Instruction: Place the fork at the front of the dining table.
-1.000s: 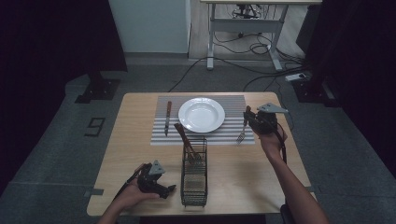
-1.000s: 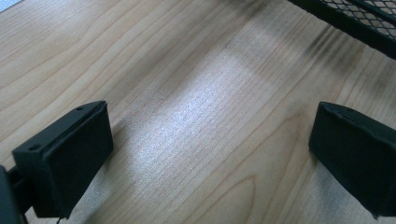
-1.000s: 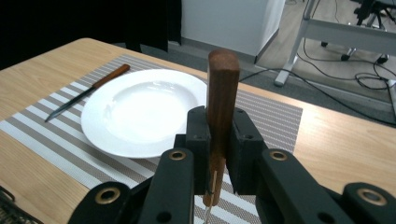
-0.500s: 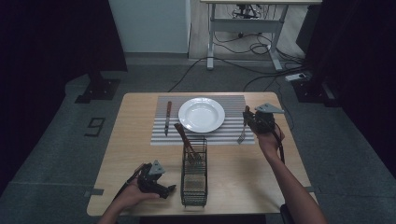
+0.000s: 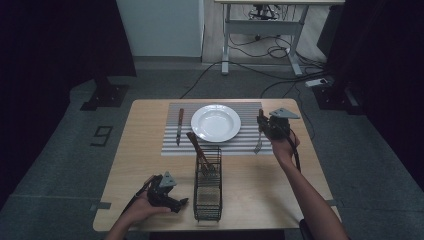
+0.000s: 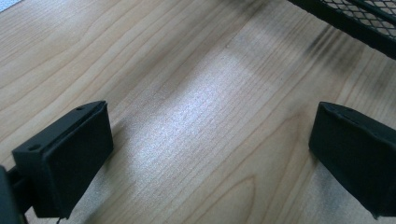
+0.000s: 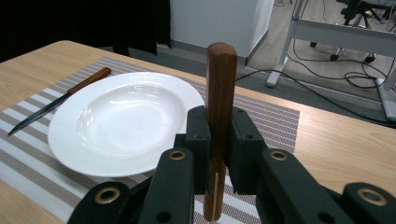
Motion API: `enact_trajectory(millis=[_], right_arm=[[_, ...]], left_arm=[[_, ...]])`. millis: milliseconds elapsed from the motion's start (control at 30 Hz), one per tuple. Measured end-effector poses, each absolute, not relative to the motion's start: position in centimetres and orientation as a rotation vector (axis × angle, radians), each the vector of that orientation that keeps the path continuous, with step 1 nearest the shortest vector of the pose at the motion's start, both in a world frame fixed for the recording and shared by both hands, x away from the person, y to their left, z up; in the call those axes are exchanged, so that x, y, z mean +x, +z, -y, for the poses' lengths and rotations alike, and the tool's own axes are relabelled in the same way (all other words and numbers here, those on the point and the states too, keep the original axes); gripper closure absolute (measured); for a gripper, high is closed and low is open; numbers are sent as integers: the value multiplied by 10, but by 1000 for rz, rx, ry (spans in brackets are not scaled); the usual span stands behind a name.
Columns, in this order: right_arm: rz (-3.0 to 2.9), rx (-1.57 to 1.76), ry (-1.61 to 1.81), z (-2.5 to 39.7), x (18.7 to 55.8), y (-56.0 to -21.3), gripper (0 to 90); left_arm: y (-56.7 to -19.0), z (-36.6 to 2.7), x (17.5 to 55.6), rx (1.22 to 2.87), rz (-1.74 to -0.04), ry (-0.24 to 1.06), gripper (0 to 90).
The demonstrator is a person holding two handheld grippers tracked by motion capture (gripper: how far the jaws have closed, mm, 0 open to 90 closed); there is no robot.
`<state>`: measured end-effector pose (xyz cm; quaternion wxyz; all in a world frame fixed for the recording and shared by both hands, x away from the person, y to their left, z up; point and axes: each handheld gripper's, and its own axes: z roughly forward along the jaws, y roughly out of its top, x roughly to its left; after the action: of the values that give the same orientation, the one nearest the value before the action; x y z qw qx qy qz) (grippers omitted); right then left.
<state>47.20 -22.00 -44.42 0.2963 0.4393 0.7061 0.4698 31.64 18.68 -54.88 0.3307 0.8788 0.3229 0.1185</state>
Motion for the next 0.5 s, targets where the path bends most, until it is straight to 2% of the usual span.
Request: enact_trajectory(millis=[500], right_arm=[[-1927,1209,1189,205,503,-446,804]], left_arm=[[-549,-187,317,2298,-843,309,0]])
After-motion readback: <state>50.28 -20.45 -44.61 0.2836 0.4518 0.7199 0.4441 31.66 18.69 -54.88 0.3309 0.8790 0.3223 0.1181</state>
